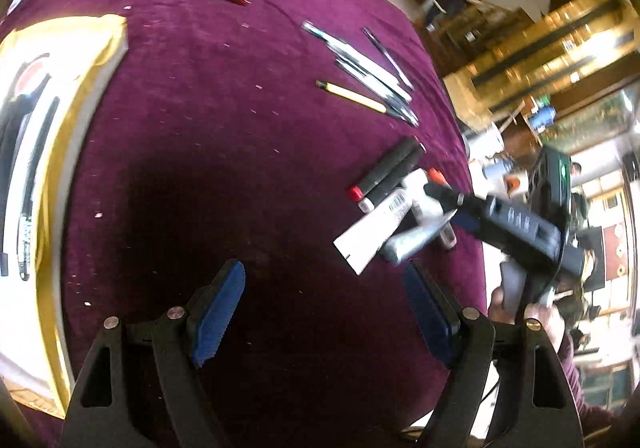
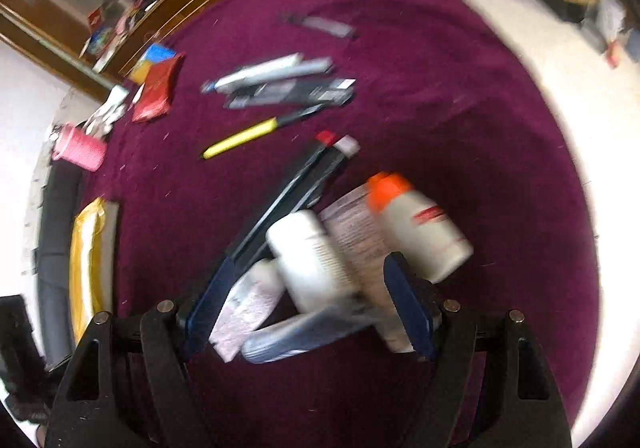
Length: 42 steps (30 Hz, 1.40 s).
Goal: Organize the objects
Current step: 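Move both grippers back over the pile of markers and tubes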
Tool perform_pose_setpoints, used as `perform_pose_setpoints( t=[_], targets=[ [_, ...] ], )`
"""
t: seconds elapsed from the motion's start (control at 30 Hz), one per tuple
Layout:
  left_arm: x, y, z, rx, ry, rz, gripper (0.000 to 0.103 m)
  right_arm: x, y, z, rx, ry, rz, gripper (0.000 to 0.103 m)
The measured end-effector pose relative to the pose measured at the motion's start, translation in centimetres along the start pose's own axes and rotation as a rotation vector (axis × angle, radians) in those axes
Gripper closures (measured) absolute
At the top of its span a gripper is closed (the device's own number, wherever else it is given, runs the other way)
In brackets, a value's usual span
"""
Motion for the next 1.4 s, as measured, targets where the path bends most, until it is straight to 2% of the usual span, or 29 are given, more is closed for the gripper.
perform_pose_setpoints(
  t=[0.07, 0.13, 0.2, 0.4, 0.5, 0.6, 0.7, 0.83, 0.9, 1.03, 1.13, 1.17, 1.23, 1.3, 1.33, 1.37, 1.4],
  targets=[
    [-0.5, 0.2, -0.5, 0.017, 0.011, -0.012, 0.027, -1.9, -1.1, 2.2, -0.101, 0.063, -0.057, 0.023],
    [-0.7, 0.3, -1.0, 0.029, 0.006, -0.02, 0.027, -3.5, -1.4, 4.3, -0.225, 0.063, -0.179, 0.024],
    [-0.5, 0.1, -1.5, 0.034, -0.017, -0.031, 0.027, -3.3, -0.4, 3.8, -0.195, 0.046, -0.205, 0.024],
    [2.1, -2.8, -2.6, -0.007, -0.201, -0.076, 0.028, 2.1, 2.8, 0.5, -0.064, -0.072, -0.141, 0.024],
    [4.1, -5.0, -2.8, -0.035, -0.268, -0.062, 0.028, 3.5, 3.8, 0.1, -0.034, -0.11, -0.144, 0.024],
    [5.3, -6.9, -3.1, -0.071, -0.303, -0.052, 0.028, 4.1, 4.3, 0.2, -0.016, -0.114, -0.133, 0.024],
    [5.9, -8.0, -3.2, -0.094, -0.36, -0.09, 0.029, 4.0, 4.6, 0.3, 0.001, -0.101, -0.123, 0.024],
    [7.6, -7.5, -1.4, -0.121, -0.463, -0.072, 0.028, 4.1, 5.4, 0.5, 0.022, -0.064, -0.105, 0.024],
    [7.6, -6.8, -1.5, -0.099, -0.477, -0.08, 0.028, 4.3, 5.8, 0.3, 0.038, -0.054, -0.096, 0.024],
    [5.5, -6.5, -5.2, -0.052, -0.402, -0.099, 0.028, 4.5, 6.1, -0.3, 0.055, -0.064, -0.1, 0.024],
    [4.8, -8.0, -8.3, -0.04, -0.46, -0.133, 0.029, 4.6, 5.9, -0.3, 0.053, -0.066, -0.097, 0.023],
    [4.6, -8.8, -9.2, -0.048, -0.482, -0.144, 0.031, 4.7, 5.8, -0.2, 0.051, -0.067, -0.096, 0.023],
    [4.4, -10.5, -10.8, -0.073, -0.528, -0.158, 0.046, 5.0, 5.6, 0.2, 0.046, -0.073, -0.093, 0.023],
    [4.1, -12.1, -11.5, -0.122, -0.571, -0.18, 0.086, 5.4, 5.5, 0.5, 0.042, -0.085, -0.088, 0.023],
    [4.2, -12.6, -12.2, -0.115, -0.607, -0.208, 0.088, 5.6, 5.4, 0.5, 0.04, -0.094, -0.084, 0.023],
    [4.5, -13.0, -12.5, -0.122, -0.63, -0.201, 0.093, 5.9, 5.4, 0.6, 0.04, -0.102, -0.079, 0.023],
    [4.9, -13.3, -12.8, -0.132, -0.643, -0.188, 0.093, 6.0, 5.4, 0.7, 0.04, -0.107, -0.077, 0.023]
  ],
)
Point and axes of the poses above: each gripper's, at about its wrist camera, not at the fingertips, and y roughly against the way its jaws point, x to its right, z to its underside, the point moved 10 cm from there along -y, roughly the way its jaws point, and after that the axes turned 15 degrees about -y, right-handed, at the moved point
